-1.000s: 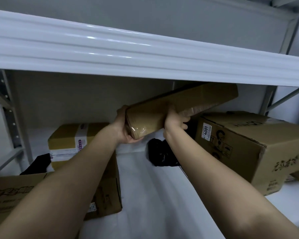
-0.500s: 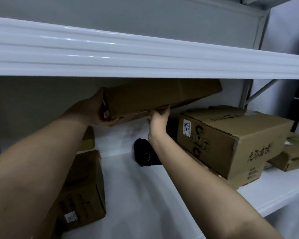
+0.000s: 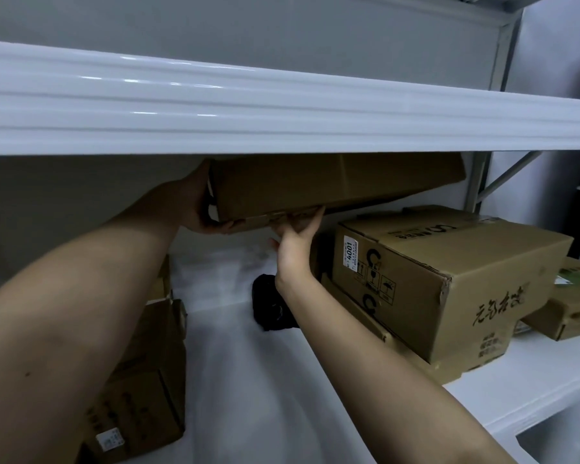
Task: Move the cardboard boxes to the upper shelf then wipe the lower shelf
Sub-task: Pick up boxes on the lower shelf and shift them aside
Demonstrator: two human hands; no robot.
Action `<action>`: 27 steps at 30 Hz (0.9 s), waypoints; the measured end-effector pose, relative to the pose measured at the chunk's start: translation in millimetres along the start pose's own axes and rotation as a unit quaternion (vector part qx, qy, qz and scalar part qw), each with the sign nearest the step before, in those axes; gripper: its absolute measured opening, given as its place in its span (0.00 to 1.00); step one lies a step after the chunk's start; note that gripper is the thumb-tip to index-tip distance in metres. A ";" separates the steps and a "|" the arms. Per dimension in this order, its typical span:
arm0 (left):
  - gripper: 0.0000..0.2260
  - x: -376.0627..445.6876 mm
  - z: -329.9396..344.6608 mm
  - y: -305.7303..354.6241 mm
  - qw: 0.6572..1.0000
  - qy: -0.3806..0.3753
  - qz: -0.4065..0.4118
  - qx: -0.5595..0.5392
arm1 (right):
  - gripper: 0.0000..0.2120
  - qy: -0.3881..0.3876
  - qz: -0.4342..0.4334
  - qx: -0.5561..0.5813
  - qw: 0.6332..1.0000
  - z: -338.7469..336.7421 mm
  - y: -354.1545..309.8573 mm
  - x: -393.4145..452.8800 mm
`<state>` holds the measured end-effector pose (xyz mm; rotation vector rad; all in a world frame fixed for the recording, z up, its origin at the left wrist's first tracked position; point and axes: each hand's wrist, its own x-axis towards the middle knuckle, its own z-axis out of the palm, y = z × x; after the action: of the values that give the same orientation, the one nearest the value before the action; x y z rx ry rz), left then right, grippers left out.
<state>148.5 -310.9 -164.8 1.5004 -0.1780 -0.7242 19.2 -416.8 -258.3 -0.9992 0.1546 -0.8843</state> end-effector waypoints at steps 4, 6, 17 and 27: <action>0.31 -7.4 27.7 -2.6 0.999 -0.019 -0.003 -0.051 | 0.38 0.028 0.019 0.016 0.999 -11.9 -7.4 10.2; 0.29 -5.1 41.6 -7.1 0.997 -0.039 0.009 -0.067 | 0.39 0.044 0.033 0.028 0.998 -19.3 -9.8 15.4; 0.23 6.9 131.0 -34.7 0.994 -0.024 0.080 -0.064 | 0.17 0.095 0.117 -0.015 0.988 -56.9 -24.1 10.9; 0.27 22.3 175.1 -30.6 0.996 -0.022 0.085 -0.035 | 0.14 -0.043 0.252 -0.255 0.933 -93.1 -28.5 26.3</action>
<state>62.6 -467.1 -182.9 1.3847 -0.3072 -0.6215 -25.7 -504.2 -281.2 -1.3953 0.5628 -0.3247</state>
